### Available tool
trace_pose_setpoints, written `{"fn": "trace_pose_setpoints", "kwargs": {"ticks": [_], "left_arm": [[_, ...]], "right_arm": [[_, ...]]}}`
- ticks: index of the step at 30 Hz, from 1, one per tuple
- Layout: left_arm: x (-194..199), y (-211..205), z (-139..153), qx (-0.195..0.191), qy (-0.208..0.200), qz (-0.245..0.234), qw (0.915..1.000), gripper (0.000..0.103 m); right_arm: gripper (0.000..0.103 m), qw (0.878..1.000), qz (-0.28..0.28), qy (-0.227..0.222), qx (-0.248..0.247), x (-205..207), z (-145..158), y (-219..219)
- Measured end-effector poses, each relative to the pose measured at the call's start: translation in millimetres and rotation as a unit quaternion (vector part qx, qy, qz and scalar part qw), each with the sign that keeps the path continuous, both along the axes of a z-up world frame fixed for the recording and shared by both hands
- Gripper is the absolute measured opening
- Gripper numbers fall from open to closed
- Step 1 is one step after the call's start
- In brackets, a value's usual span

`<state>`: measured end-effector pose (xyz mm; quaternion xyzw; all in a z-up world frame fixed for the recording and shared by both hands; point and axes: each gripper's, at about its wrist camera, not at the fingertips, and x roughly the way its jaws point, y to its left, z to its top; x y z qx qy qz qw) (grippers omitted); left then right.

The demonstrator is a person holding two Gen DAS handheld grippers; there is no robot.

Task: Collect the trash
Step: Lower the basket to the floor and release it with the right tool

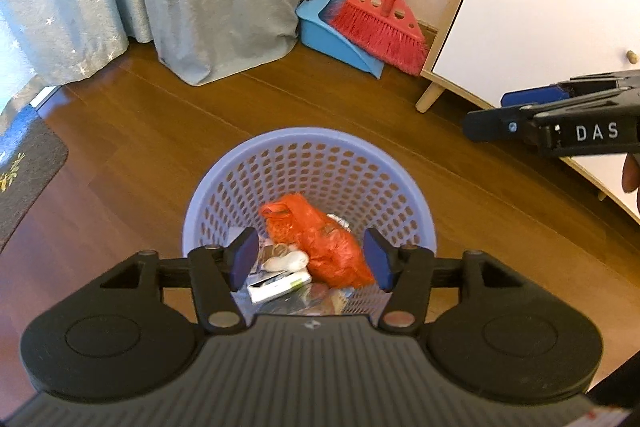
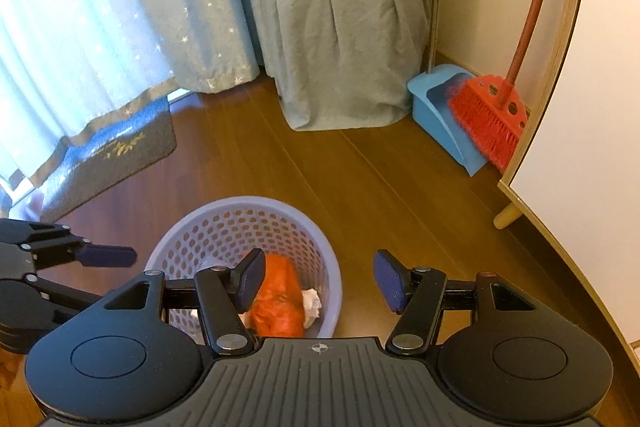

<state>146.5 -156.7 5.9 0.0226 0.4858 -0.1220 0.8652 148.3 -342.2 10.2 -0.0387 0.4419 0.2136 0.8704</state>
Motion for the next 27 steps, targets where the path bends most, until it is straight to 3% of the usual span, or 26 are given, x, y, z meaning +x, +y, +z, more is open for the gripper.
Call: {"fn": "trace_pose_setpoints", "kwargs": {"ticks": [9, 14, 27], "left_arm": [[-6, 18, 0, 0.005, 0.010, 0.022, 0.9997, 0.069], [-9, 27, 1, 0.001, 0.013, 0.038, 0.9992, 0.083], [-21, 46, 2, -0.004, 0.015, 0.077, 0.9969, 0.101]], "right_arm": [[0.057, 1.000, 0.015, 0.008, -0.010, -3, -7, 12], [0.057, 0.999, 0.024, 0.016, -0.016, -4, -12, 19], [0.057, 0.998, 0.037, 0.037, -0.038, -15, -27, 36]]}}
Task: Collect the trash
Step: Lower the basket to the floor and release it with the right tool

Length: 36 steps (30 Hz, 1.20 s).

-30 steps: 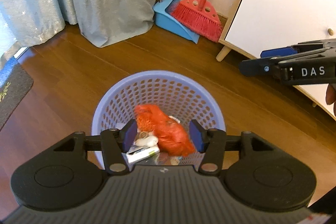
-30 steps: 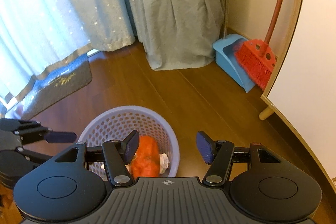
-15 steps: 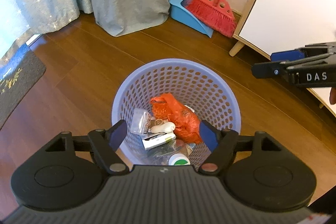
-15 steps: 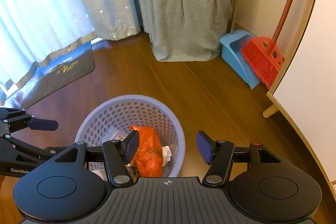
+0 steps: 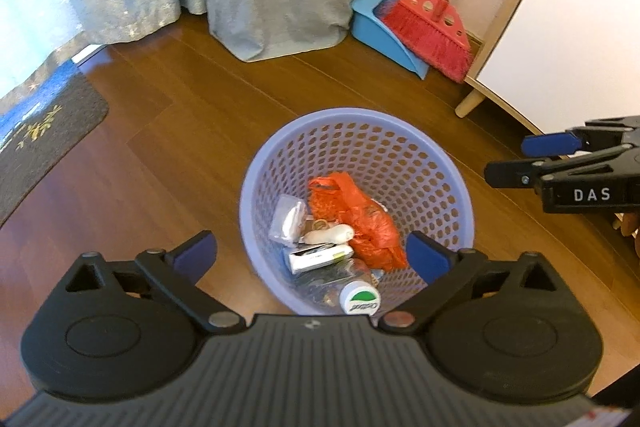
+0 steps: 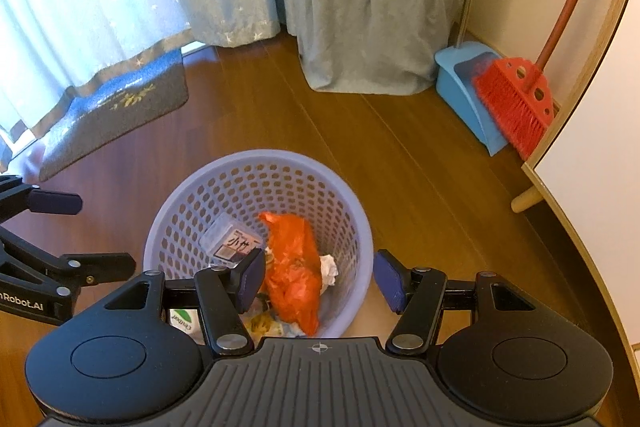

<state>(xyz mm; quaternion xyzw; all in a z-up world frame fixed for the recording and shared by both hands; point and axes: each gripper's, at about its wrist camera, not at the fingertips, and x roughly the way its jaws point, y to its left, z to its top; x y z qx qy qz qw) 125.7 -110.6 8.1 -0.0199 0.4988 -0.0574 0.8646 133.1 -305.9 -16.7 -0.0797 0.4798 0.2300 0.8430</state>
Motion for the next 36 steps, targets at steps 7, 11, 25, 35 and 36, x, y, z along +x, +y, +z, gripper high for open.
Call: {"fn": "trace_pose_setpoints", "kwargs": {"ticks": [7, 11, 25, 35, 36], "left_arm": [[-18, 21, -1, 0.008, 0.009, 0.034, 0.9994, 0.102], [-35, 24, 3, 0.033, 0.005, 0.039, 0.9987, 0.102], [-125, 34, 14, 0.026, 0.001, 0.092, 0.9954, 0.102], [-167, 39, 11, 0.033, 0.008, 0.117, 0.9926, 0.102], [-170, 40, 8, 0.035, 0.012, 0.117, 0.9925, 0.102]], "right_arm": [[0.057, 1.000, 0.023, 0.016, -0.010, -12, -9, 15], [0.057, 0.999, 0.033, 0.025, -0.014, -25, -13, 23], [0.057, 0.998, 0.042, 0.039, -0.009, -82, -13, 27], [0.057, 0.998, 0.035, 0.043, 0.001, -124, -8, 26], [0.057, 0.998, 0.035, 0.045, -0.001, -127, -9, 26]]}}
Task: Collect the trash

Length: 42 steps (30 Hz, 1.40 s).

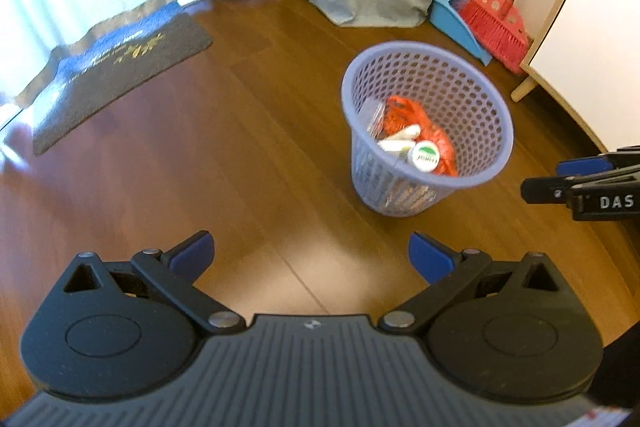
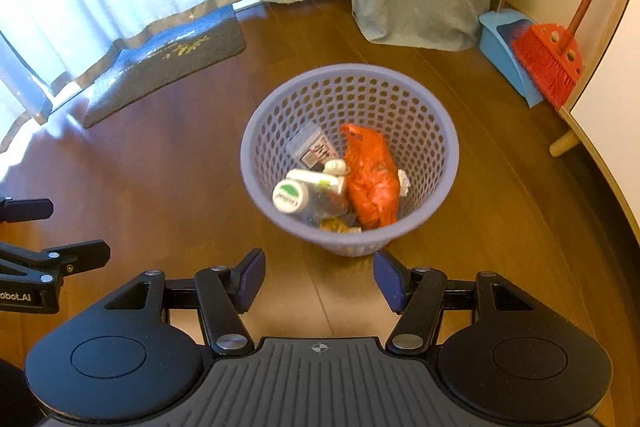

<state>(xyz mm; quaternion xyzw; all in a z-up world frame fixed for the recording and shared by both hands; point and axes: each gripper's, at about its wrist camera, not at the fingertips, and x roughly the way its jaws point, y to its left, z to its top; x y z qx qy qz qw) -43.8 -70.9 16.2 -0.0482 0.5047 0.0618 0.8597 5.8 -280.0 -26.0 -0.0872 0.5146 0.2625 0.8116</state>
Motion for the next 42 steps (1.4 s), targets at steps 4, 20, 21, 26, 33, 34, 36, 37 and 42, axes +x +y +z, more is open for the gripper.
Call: {"fn": "trace_pose_setpoints", "kwargs": {"ticks": [4, 20, 21, 26, 33, 34, 36, 37, 42], "left_arm": [[-5, 2, -9, 0.003, 0.020, 0.008, 0.9998, 0.102], [-12, -6, -6, -0.012, 0.031, 0.032, 0.9990, 0.102], [-13, -7, -6, -0.011, 0.030, 0.030, 0.9990, 0.102], [-15, -9, -7, -0.007, 0.030, 0.035, 0.9989, 0.102], [-17, 3, -22, -0.008, 0.042, 0.052, 0.9977, 0.102], [-17, 5, -24, -0.008, 0.044, 0.054, 0.9975, 0.102], [-18, 7, -26, -0.011, 0.048, 0.058, 0.9971, 0.102], [-18, 8, -27, -0.016, 0.048, 0.059, 0.9970, 0.102], [-17, 10, -27, -0.018, 0.045, 0.057, 0.9972, 0.102]], "right_arm": [[0.057, 1.000, 0.006, -0.005, -0.016, -9, -4, 1], [0.057, 1.000, 0.018, -0.008, -0.020, -22, -11, 10], [0.057, 1.000, 0.018, -0.008, -0.019, -22, -11, 11], [0.057, 1.000, 0.021, -0.007, -0.019, -23, -12, 15], [0.057, 0.999, 0.025, -0.004, -0.022, -22, -16, 23], [0.057, 0.999, 0.026, -0.003, -0.023, -22, -17, 24], [0.057, 0.999, 0.026, -0.002, -0.024, -22, -19, 26], [0.057, 0.999, 0.026, -0.002, -0.024, -22, -19, 27], [0.057, 0.999, 0.028, 0.001, -0.029, -21, -24, 31]]}}
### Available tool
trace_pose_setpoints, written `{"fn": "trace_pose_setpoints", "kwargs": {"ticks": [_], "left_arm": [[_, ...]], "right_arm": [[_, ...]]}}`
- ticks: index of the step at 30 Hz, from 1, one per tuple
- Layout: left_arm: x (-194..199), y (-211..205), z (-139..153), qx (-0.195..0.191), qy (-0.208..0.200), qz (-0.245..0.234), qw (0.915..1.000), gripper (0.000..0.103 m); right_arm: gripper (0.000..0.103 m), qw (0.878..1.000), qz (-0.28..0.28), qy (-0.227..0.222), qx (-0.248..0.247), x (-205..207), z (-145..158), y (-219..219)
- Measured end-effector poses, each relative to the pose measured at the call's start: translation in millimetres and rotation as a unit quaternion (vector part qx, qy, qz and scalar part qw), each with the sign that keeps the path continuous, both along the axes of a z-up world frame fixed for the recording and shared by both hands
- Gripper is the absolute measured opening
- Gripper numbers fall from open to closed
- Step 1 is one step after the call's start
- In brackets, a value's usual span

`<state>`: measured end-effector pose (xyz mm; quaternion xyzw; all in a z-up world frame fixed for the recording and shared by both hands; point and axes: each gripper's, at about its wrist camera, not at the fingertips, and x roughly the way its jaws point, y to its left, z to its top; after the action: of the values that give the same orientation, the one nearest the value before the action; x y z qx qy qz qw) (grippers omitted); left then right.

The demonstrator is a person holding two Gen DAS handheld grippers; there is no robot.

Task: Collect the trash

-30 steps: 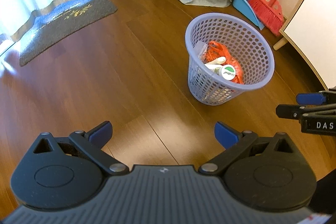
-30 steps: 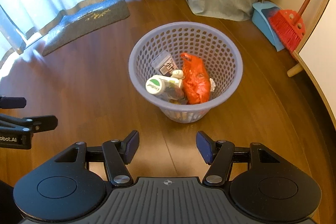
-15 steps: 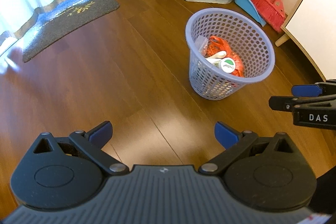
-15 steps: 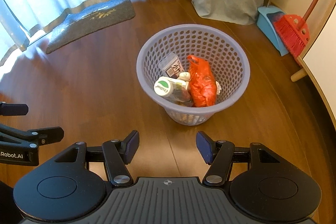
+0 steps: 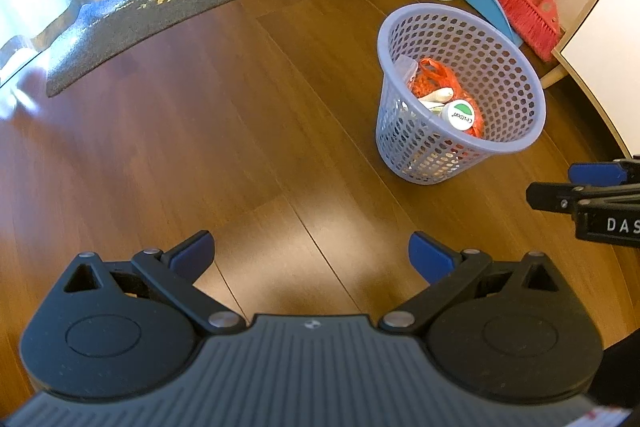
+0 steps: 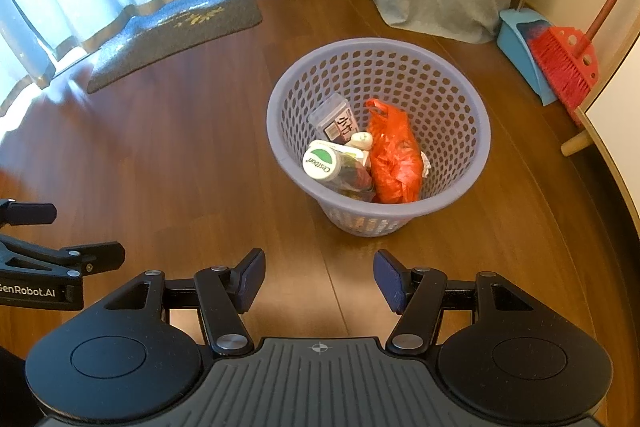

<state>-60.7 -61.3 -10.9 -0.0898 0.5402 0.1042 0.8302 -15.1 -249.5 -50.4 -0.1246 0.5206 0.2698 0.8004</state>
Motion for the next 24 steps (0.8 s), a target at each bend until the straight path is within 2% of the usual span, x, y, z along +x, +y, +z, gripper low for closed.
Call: {"fn": "trace_pose_setpoints", "kwargs": {"ticks": [10, 24], "left_arm": [[1.5, -3.0, 3.0, -0.004, -0.010, 0.004, 0.9999, 0.102], [3.8, -3.2, -2.7, -0.001, -0.004, 0.010, 0.9999, 0.102]], "right_arm": [[0.057, 1.000, 0.002, 0.009, -0.004, -4.5, -6.5, 5.4], [0.057, 1.000, 0.002, 0.012, 0.003, -6.1, -4.6, 6.6]]}}
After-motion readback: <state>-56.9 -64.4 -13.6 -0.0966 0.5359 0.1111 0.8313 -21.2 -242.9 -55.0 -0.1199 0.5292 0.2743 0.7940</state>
